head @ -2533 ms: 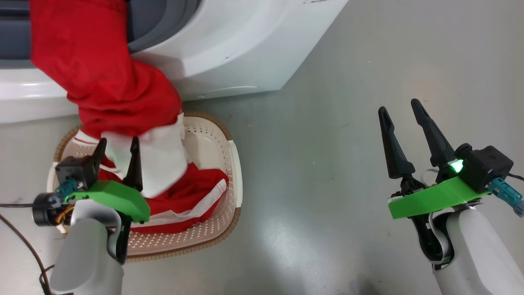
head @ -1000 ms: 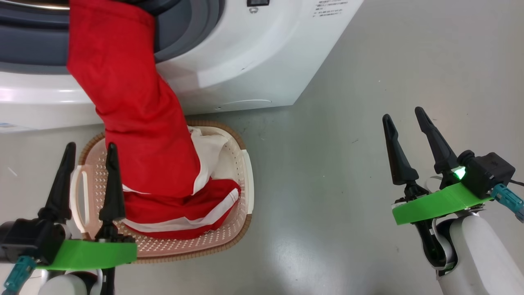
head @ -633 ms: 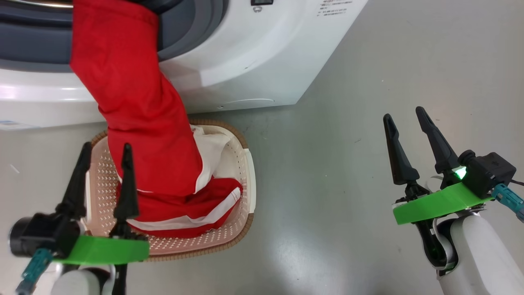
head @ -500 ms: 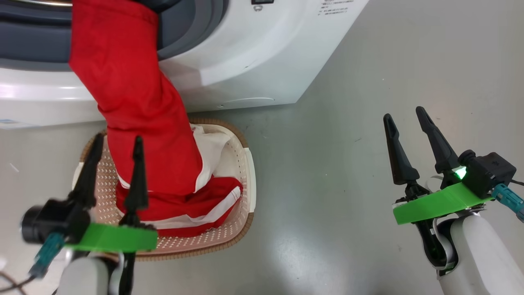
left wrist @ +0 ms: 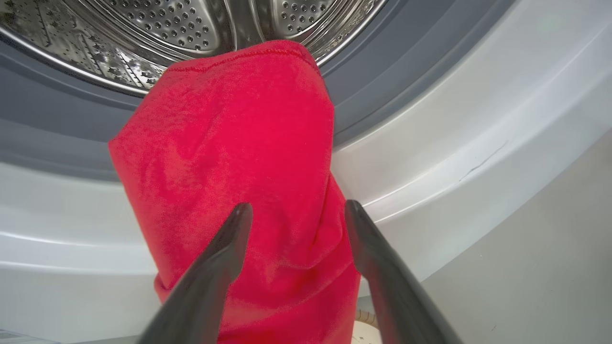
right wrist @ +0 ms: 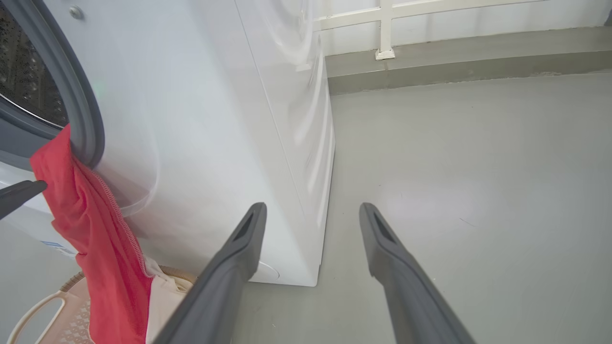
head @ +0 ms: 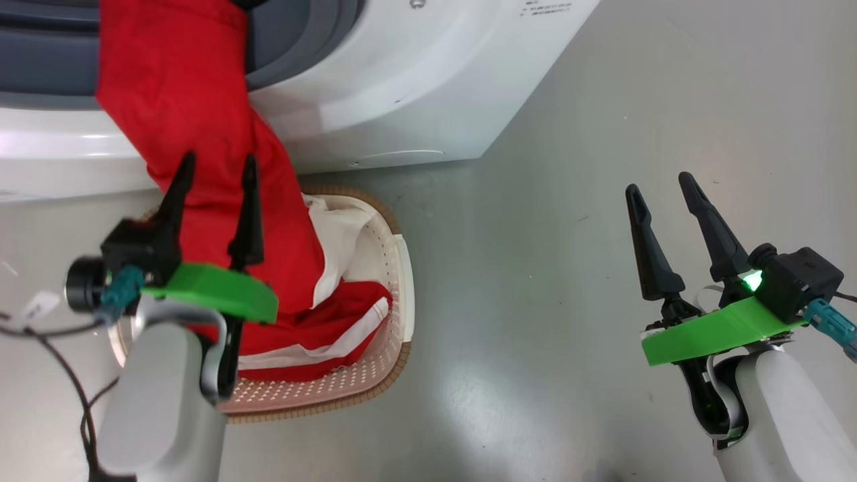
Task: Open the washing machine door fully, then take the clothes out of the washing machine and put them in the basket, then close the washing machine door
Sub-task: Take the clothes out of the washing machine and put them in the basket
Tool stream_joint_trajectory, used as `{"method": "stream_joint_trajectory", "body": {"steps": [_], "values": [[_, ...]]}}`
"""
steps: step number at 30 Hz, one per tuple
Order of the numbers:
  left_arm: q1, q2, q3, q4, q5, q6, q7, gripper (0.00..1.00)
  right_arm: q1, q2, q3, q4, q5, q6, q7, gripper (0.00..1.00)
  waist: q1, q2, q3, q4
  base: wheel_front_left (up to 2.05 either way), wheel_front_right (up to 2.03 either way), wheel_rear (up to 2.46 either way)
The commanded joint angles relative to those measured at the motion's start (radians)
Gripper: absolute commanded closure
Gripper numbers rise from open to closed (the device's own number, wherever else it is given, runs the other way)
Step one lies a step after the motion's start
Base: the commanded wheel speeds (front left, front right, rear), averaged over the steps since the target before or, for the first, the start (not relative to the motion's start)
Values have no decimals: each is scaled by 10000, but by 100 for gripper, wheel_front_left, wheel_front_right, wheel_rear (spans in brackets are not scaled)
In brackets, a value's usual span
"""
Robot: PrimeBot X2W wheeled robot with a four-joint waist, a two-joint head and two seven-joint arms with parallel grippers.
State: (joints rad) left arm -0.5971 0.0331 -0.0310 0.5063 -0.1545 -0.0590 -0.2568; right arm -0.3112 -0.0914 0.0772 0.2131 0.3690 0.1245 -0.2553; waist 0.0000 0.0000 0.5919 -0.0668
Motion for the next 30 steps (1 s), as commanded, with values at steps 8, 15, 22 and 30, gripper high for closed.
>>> {"method": "stream_joint_trajectory", "body": {"steps": [8, 15, 22, 30], "values": [[-1145, 172, 122, 1265, 0, 289, -49, 0, -12, 47, 252, -209, -16, 62, -65, 0, 0, 0, 138, -170, 0, 0, 0], [-1631, 172, 198, 1853, -35, 427, -49, 0, -35, 104, 283, -190, -8, 62, -65, 0, 0, 0, 154, -262, 0, 0, 0], [-1952, 172, 308, 2268, 121, 434, -49, 57, -41, 113, 335, -195, -14, 62, -65, 0, 0, 0, 147, -279, 0, 0, 0], [-1927, 172, 454, 2350, 272, 293, -49, 100, 15, 84, 307, -205, -26, 62, -65, 0, 0, 0, 104, -231, 0, 0, 0]]}}
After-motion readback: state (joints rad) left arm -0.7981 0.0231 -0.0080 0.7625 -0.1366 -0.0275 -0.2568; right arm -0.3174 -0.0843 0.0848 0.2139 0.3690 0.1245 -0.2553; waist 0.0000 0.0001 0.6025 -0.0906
